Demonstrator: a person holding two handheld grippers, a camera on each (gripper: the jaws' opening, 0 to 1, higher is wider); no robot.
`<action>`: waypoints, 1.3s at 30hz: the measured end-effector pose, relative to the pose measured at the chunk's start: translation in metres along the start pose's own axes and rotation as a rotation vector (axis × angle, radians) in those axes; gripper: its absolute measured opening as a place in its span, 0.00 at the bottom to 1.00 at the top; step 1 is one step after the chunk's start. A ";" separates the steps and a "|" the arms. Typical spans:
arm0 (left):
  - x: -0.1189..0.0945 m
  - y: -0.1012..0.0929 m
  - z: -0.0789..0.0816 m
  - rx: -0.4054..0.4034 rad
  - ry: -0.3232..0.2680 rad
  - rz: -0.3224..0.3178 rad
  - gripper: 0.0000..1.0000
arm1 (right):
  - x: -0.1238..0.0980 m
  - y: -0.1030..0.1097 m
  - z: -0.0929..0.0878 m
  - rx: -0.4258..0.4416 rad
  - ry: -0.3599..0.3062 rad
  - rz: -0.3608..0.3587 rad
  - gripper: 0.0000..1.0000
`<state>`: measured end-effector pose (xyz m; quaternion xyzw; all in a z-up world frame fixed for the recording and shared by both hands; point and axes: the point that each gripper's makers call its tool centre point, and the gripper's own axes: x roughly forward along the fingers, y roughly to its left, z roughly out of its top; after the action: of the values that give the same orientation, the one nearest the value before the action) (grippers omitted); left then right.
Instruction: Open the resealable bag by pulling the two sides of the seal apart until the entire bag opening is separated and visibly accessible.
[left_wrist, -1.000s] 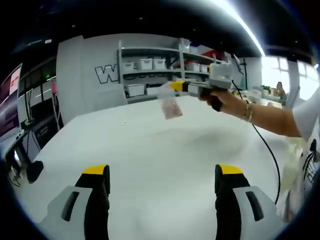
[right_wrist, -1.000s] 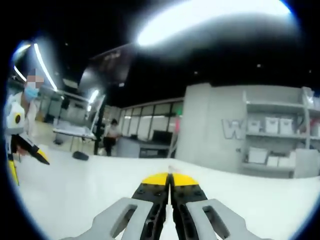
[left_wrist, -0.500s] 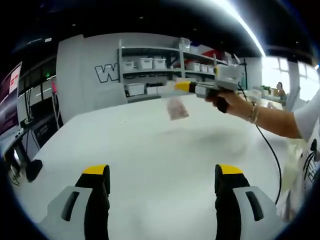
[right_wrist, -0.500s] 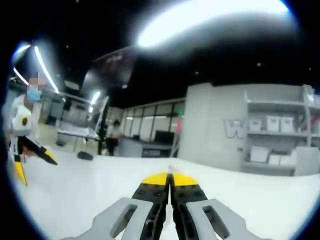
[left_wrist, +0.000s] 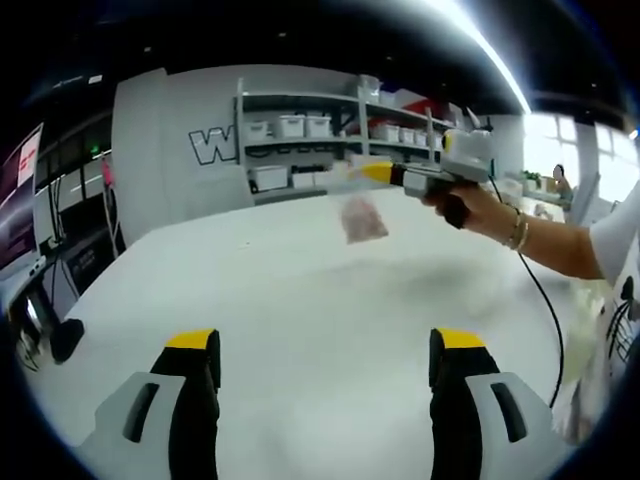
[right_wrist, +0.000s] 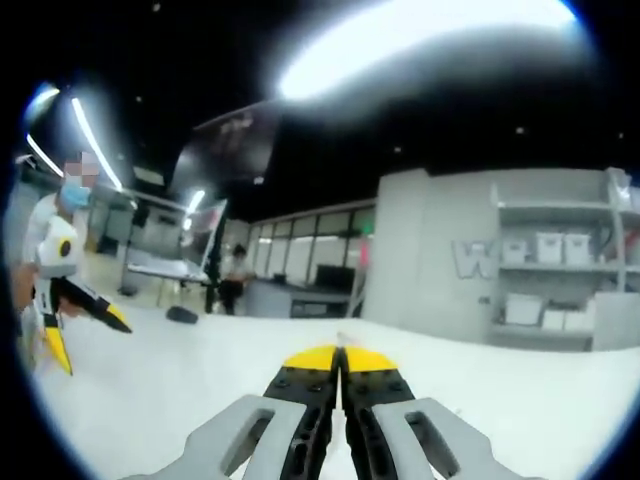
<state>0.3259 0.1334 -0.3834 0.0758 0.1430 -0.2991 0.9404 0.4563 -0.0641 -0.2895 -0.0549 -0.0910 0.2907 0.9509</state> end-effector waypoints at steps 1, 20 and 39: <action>0.000 0.000 0.000 0.000 -0.001 0.001 0.84 | -0.002 0.000 0.001 0.003 -0.002 0.000 0.00; 0.001 -0.003 -0.004 -0.004 0.007 -0.002 0.84 | -0.028 0.016 -0.003 0.035 -0.007 0.027 0.00; 0.005 -0.008 -0.006 -0.011 0.011 -0.007 0.84 | -0.047 0.030 0.003 0.049 -0.027 0.061 0.00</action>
<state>0.3237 0.1261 -0.3908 0.0719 0.1498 -0.3010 0.9390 0.4009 -0.0658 -0.2976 -0.0304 -0.0950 0.3223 0.9414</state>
